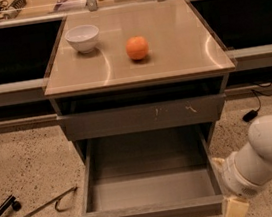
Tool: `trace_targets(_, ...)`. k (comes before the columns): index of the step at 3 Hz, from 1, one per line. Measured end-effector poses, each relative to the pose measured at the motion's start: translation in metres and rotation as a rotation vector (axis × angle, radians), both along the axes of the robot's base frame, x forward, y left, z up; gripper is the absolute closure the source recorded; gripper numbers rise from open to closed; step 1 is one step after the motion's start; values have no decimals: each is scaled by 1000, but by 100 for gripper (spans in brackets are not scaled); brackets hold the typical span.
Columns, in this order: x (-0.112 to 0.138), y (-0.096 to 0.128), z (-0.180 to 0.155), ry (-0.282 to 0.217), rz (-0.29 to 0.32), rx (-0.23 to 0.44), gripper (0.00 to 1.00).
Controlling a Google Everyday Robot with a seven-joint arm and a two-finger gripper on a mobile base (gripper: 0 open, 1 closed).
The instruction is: Close middle drawer
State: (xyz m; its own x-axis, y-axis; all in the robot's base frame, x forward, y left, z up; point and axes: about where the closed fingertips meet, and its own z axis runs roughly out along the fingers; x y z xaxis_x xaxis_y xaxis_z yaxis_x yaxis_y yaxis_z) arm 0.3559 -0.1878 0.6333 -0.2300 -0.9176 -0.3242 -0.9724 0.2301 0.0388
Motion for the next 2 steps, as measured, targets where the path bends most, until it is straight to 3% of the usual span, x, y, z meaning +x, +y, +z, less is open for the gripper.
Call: trace_targets(2,-43,20,-94,143,61,83,0)
